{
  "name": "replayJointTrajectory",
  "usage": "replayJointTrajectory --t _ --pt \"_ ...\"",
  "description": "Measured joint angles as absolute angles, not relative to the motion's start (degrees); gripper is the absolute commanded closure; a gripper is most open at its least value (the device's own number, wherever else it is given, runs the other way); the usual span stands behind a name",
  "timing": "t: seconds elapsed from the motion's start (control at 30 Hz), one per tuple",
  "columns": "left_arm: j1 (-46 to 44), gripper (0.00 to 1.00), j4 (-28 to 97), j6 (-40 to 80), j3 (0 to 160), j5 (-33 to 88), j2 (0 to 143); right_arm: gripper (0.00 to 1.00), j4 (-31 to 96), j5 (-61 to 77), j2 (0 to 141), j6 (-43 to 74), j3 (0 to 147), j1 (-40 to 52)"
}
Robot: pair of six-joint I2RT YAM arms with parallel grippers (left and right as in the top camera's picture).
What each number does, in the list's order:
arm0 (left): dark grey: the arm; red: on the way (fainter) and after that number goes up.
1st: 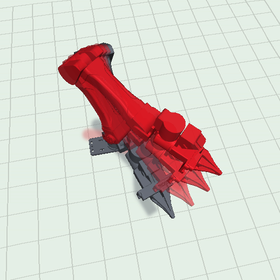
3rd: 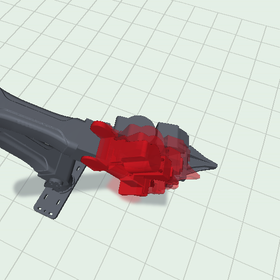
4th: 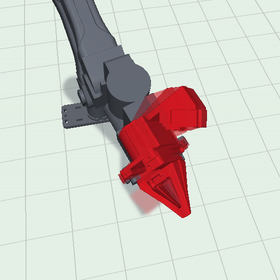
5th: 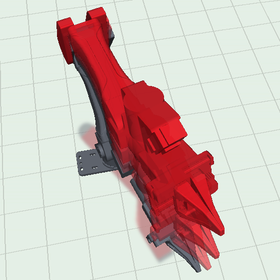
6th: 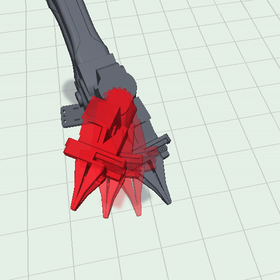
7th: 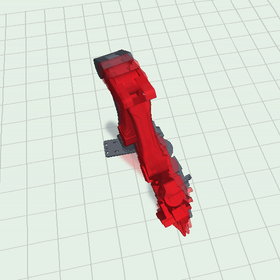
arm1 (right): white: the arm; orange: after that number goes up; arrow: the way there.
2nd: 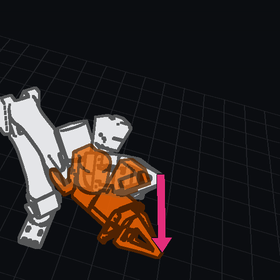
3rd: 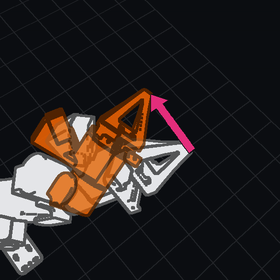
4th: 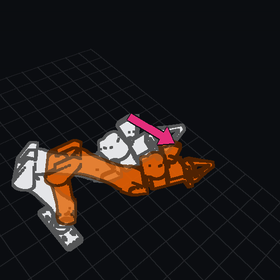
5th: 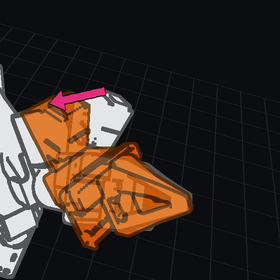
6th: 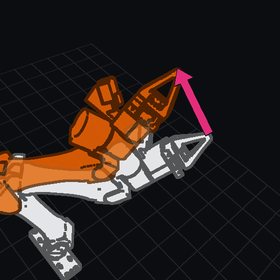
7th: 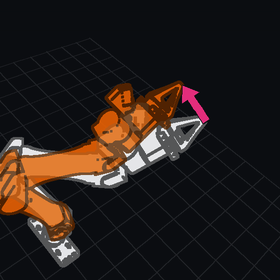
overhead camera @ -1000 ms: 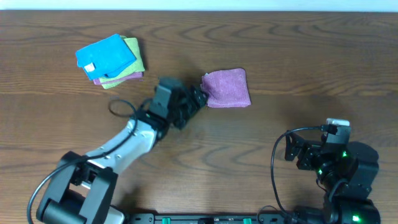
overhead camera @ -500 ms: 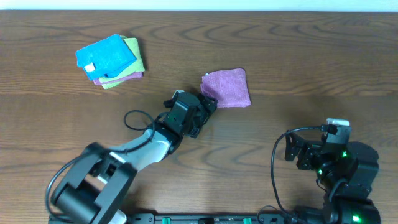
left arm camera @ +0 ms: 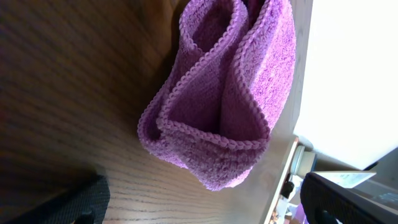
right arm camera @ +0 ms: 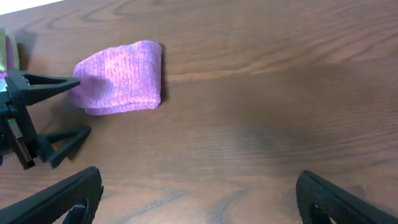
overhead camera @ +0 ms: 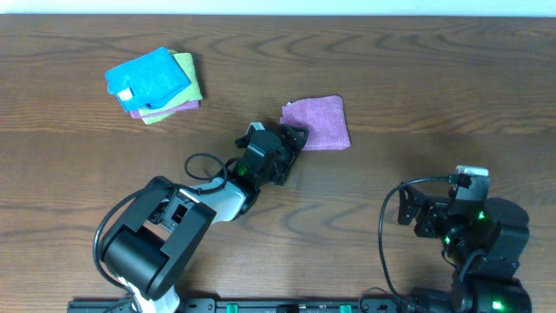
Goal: Fold the cloth
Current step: 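Move the left gripper to the folded purple cloth and grasp its edge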
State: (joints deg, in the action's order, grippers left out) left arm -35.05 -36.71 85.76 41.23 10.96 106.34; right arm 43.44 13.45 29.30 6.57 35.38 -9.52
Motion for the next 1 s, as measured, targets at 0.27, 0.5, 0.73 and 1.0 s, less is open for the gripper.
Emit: replayJointTrajectory --t 0.27,0.5,0.73,1.0 --pt "-35.0 0.08 -36.9 86.2 41.4 8.2 107.0 0.01 43.5 13.5 29.3 6.6 35.4 -9.5" --pt "-35.0 0.05 -38.0 86.2 46.2 8.8 111.3 0.01 43.4 13.5 29.3 6.6 35.4 -9.5" --pt "-35.0 0.04 -38.7 86.4 49.1 9.2 113.8 0.01 43.5 13.5 29.3 6.6 35.4 -9.5" --pt "-35.0 0.37 -39.6 87.0 51.3 9.6 117.0 0.01 43.5 13.5 29.3 6.6 35.4 -9.5"
